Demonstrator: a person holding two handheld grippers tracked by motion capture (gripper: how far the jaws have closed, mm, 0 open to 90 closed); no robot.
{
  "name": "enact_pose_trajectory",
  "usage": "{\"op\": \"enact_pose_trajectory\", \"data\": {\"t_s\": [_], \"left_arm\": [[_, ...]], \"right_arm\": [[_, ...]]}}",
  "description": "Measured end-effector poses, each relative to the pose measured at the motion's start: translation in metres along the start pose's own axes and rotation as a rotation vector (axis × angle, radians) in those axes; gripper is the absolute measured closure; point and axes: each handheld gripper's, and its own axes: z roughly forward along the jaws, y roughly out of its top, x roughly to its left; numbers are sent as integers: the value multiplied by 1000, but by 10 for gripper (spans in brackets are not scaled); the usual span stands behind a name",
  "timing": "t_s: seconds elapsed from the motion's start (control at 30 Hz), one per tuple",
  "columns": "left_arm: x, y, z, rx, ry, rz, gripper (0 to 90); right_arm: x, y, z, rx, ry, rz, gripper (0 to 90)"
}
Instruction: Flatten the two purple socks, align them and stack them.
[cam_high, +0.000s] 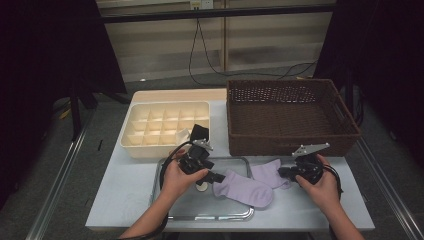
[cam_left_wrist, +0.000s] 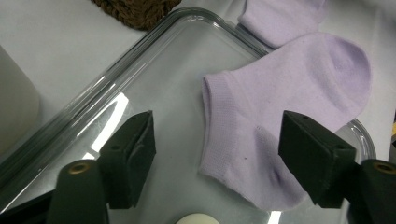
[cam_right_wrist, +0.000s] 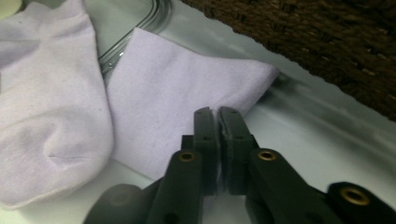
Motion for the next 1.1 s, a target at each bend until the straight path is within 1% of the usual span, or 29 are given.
{"op": "enact_pose_trajectory", "data": {"t_s": [0.03,0.1,0.13,0.17,0.2,0.23,0.3,0.33,0.37,0.4,0.43,0.47,0.5,0.57,0.6,0.63,0.7,0.73,0.77,0.8,0.83,0.9,0.97,1.03,1.1], "left_arm": [[0,0,0,-3,-1,7,258],[-1,1,0,-5,1,2,234],[-2,2,0,-6,-4,16,222],[-2,2,0,-6,-4,16,211],[-3,3,0,-7,1,12,204],[-3,3,1,-19,-10,13,201],[-4,3,2,-12,-12,21,200],[-4,4,2,-8,-12,19,198],[-5,4,3,-5,-2,21,192],[-5,4,4,-10,-8,15,185],[-5,4,4,-9,-10,24,182],[-5,4,5,-4,-20,29,182],[-5,4,5,0,-19,32,181],[-5,4,6,-2,-21,29,178],[-6,4,7,-2,-30,28,175],[-6,4,7,0,-20,29,173],[-5,4,7,5,-29,32,173],[-6,4,7,7,-18,33,173],[-6,4,7,7,-18,33,173],[-6,4,7,4,-20,30,173],[-6,4,6,3,-15,27,172],[-6,4,7,4,-20,29,172],[-7,4,7,11,-16,30,169],[-6,4,8,7,-31,28,163],[-6,4,8,6,-30,26,162]], "right_arm": [[0,0,-1,-6,4,2,880],[-1,2,-4,-11,-8,-4,881],[-2,2,-7,-28,-9,-5,882],[-2,2,-7,-28,-9,-5,882],[-3,4,-12,-40,-13,-4,882],[-3,6,-15,-55,-15,-8,881],[-4,7,-18,-68,-13,-14,882],[-3,9,-20,-78,-19,-15,882],[-1,10,-20,-84,-16,-23,881],[0,11,-20,-77,-14,-33,879],[4,12,-18,-64,-10,-45,878],[8,13,-16,-68,-9,-56,878],[11,14,-14,-66,-2,-69,878],[18,17,-10,-66,25,-97,878],[22,18,-7,-71,39,-104,877],[25,20,-5,-63,45,-115,877],[32,22,2,-39,61,-141,878],[35,22,5,-27,71,-151,878],[37,22,8,-17,71,-159,877],[40,21,12,-9,84,-169,877],[41,21,14,-2,87,-174,877],[43,19,19,14,96,-175,873],[44,18,22,18,106,-175,849],[44,19,22,15,112,-172,838],[43,19,20,14,105,-166,816]]}}
